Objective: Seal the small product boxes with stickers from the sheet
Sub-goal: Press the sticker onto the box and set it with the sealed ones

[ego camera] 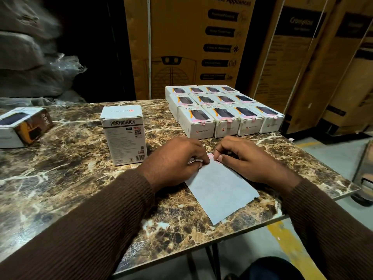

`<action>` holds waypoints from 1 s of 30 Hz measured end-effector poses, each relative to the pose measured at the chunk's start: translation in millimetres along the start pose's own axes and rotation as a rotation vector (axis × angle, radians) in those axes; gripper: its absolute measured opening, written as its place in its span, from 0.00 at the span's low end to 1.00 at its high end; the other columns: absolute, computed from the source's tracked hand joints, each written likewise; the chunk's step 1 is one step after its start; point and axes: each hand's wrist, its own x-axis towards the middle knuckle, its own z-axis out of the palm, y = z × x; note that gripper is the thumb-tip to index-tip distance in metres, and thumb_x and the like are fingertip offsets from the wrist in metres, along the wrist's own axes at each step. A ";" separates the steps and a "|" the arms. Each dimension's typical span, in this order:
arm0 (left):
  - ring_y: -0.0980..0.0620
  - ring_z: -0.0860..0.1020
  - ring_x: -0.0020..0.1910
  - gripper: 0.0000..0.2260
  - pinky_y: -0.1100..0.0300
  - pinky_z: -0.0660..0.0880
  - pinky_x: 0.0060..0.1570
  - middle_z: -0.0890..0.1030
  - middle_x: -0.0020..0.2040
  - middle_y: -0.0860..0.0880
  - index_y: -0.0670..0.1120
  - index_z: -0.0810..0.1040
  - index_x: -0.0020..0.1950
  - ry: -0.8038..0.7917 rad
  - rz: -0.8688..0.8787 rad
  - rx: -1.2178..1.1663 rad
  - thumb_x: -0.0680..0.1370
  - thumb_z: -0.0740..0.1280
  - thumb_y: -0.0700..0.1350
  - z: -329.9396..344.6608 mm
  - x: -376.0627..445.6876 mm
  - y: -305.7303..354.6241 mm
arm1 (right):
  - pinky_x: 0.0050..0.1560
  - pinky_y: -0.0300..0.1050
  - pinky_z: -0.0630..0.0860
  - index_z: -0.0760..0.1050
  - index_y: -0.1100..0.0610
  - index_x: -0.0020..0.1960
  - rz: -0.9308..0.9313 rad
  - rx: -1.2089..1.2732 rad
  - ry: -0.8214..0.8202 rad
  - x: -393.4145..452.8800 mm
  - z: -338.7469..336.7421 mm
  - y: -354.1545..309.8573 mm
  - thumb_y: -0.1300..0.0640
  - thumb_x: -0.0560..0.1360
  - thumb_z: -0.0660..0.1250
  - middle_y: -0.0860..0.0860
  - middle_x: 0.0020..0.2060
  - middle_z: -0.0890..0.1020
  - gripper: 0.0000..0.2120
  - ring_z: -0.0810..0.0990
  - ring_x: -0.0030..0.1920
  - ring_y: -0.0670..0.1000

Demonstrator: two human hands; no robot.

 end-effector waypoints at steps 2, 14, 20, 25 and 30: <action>0.58 0.79 0.55 0.11 0.54 0.78 0.58 0.84 0.56 0.57 0.52 0.86 0.60 -0.001 -0.007 0.012 0.81 0.70 0.42 0.0 0.0 2.0 | 0.49 0.34 0.70 0.81 0.51 0.52 -0.002 0.007 0.004 -0.1 0.8 0.7 0.57 0.82 0.67 0.40 0.48 0.80 0.04 0.78 0.51 0.43; 0.57 0.79 0.57 0.12 0.55 0.78 0.58 0.84 0.59 0.58 0.54 0.86 0.62 -0.004 -0.019 0.052 0.81 0.69 0.43 -1.0 1.3 6.0 | 0.43 0.32 0.68 0.79 0.52 0.46 0.055 0.027 0.044 -3.1 0.2 -6.0 0.55 0.77 0.62 0.44 0.44 0.80 0.07 0.78 0.46 0.44; 0.57 0.78 0.57 0.11 0.60 0.74 0.58 0.84 0.59 0.57 0.52 0.86 0.62 0.024 0.004 0.045 0.82 0.69 0.43 1.2 1.5 9.6 | 0.45 0.42 0.73 0.77 0.52 0.45 0.055 0.027 0.088 -4.9 0.6 -6.4 0.47 0.75 0.59 0.46 0.43 0.81 0.12 0.79 0.46 0.47; 0.55 0.78 0.57 0.11 0.58 0.75 0.58 0.84 0.58 0.56 0.51 0.86 0.62 0.032 0.032 0.080 0.82 0.68 0.43 2.7 1.8 8.9 | 0.45 0.45 0.75 0.77 0.53 0.44 0.075 0.055 0.143 -6.9 -2.4 -11.4 0.44 0.74 0.56 0.47 0.43 0.83 0.16 0.80 0.45 0.46; 0.57 0.79 0.54 0.10 0.58 0.77 0.57 0.84 0.55 0.55 0.50 0.86 0.60 0.044 0.027 0.051 0.82 0.68 0.43 4.1 -0.1 5.6 | 0.45 0.47 0.76 0.78 0.53 0.45 0.052 0.041 0.174 -9.6 -2.6 -14.0 0.47 0.77 0.59 0.45 0.42 0.82 0.13 0.80 0.45 0.46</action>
